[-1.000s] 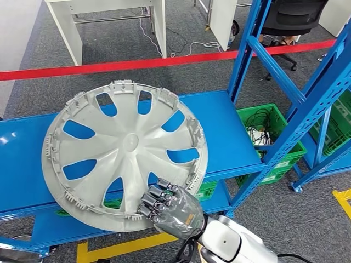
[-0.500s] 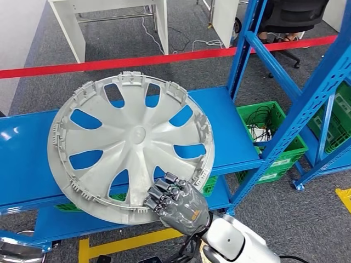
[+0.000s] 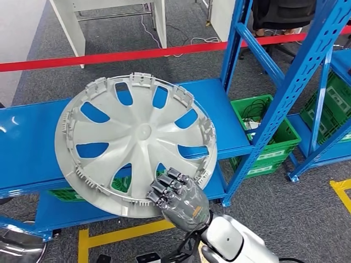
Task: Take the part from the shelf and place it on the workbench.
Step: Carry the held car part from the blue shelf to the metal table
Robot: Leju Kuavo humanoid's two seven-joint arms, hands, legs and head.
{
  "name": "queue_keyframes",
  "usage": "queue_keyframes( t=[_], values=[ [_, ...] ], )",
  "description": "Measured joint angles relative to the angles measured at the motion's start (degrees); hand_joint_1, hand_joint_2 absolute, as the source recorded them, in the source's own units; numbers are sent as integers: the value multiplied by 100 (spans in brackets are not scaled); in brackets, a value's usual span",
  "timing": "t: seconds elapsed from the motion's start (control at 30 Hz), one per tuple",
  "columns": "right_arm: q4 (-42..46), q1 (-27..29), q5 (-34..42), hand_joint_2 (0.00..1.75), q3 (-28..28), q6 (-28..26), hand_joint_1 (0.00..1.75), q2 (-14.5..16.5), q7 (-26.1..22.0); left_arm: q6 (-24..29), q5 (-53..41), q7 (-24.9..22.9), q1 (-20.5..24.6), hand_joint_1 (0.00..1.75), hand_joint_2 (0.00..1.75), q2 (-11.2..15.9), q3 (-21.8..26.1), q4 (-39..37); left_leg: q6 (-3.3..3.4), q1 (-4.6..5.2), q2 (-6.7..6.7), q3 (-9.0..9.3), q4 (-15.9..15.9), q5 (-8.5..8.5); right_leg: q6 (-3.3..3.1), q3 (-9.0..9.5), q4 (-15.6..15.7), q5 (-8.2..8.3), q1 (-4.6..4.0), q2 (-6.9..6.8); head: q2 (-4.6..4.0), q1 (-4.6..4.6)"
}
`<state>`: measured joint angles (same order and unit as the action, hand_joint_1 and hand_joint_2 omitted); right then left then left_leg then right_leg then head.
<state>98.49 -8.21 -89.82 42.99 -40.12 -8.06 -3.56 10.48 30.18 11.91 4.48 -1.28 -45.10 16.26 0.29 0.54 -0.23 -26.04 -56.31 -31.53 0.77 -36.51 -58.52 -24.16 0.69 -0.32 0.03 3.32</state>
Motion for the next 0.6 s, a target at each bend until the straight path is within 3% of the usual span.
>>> queue_keyframes(
  t=[0.07,0.1,0.17,0.23,0.27,0.3,0.33,0.4,0.47,0.53,0.6],
  values=[
    [10,-6,0,175,1,-1,168,9,41,21,-30,-72,-1,0,175,8,-7,-1,43,7,10,-56,30,94,68,-18,18,66,13,-2,-1,-4],
    [15,-8,0,175,1,-1,168,11,60,39,-44,-105,1,0,175,15,-11,-2,81,-2,22,-100,44,154,95,-56,-19,-9,16,3,-1,-6],
    [23,-10,0,175,0,0,168,14,92,68,-69,-171,18,0,175,31,-25,-4,157,-25,47,-230,70,299,135,-194,-374,-461,16,15,-2,8],
    [26,-11,-3,175,2,0,168,15,116,74,-100,-241,34,0,175,47,-39,-6,193,-15,50,-413,59,435,166,-356,-1088,-1002,16,18,-2,29],
    [26,-9,-4,175,2,1,168,15,127,73,-119,-277,37,0,175,54,-45,-8,194,-9,51,-512,49,503,177,-386,-1404,-1110,15,18,-3,30],
    [26,-8,-4,175,1,0,168,15,141,70,-139,-316,39,0,175,60,-50,-11,192,-4,52,-614,35,569,183,-350,-1580,-1077,14,18,-3,30],
    [29,-7,-2,175,-3,0,168,15,154,67,-161,-363,44,0,175,64,-54,-16,184,-1,54,-712,16,629,182,-221,-1554,-928,14,18,-2,30],
    [52,-8,1,175,-13,0,168,15,171,45,-193,-478,63,0,175,71,-63,-27,153,2,51,-880,-42,729,157,302,-958,-656,12,16,-1,31],
    [91,-14,3,175,-19,-1,168,16,180,-17,-227,-630,88,0,175,77,-83,-40,101,14,43,-990,-119,809,121,868,-154,-714,-2,19,-1,33],
    [116,-20,2,175,-21,-1,168,17,198,-88,-260,-775,109,0,175,86,-104,-63,36,19,41,-1059,-156,902,84,1040,197,-839,-24,27,0,36],
    [123,-22,1,175,-25,1,168,17,212,-122,-274,-855,117,0,175,112,-126,-103,-29,15,37,-1138,-180,913,4,930,220,-782,-5,17,1,36]
  ],
)
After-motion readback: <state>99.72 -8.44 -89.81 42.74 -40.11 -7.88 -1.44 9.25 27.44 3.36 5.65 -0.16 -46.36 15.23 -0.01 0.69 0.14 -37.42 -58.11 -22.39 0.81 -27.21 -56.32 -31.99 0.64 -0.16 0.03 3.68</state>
